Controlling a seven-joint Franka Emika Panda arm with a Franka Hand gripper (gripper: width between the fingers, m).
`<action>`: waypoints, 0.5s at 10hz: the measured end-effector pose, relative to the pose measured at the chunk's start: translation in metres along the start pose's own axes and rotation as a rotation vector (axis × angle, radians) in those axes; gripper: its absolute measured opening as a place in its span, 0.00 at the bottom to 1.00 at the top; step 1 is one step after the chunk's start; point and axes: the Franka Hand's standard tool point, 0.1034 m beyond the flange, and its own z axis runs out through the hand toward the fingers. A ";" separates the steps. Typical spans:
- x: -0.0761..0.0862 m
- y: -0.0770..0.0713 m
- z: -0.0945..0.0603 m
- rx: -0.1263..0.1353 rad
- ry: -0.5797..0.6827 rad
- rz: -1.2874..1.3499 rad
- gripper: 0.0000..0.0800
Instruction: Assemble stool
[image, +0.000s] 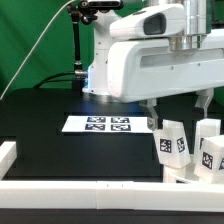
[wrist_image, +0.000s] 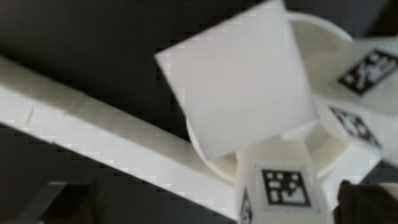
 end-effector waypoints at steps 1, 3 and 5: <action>-0.001 0.001 0.000 -0.004 -0.003 -0.045 0.81; -0.006 0.001 0.003 -0.004 -0.009 -0.139 0.81; -0.010 -0.001 0.007 -0.003 -0.013 -0.121 0.81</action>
Offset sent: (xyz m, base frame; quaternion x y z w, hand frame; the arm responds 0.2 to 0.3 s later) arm -0.0117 0.0027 -0.0037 0.0062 0.0053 0.0039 1.0000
